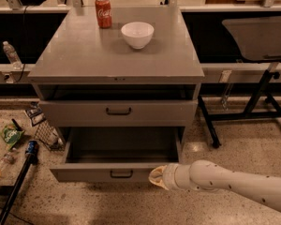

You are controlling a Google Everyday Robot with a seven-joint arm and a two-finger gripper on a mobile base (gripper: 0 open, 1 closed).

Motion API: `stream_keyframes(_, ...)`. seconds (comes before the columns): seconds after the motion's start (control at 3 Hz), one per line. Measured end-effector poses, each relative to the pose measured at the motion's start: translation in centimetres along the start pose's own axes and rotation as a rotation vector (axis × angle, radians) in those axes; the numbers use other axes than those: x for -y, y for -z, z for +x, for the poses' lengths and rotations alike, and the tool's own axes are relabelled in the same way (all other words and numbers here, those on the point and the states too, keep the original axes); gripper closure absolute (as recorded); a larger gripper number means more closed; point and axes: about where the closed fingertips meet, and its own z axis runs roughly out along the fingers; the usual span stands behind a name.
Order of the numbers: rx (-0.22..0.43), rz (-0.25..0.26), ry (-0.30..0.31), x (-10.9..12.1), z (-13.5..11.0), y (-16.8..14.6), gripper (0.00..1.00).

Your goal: Close middle drawer

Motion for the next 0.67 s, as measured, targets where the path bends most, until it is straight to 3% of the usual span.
stream_keyframes(0.33,-0.043,0.041,0.027,0.0,1.2,-1.9,1.00)
stream_keyframes(0.67,-0.086,0.115,0.047,1.5,2.2,-2.8,1.00)
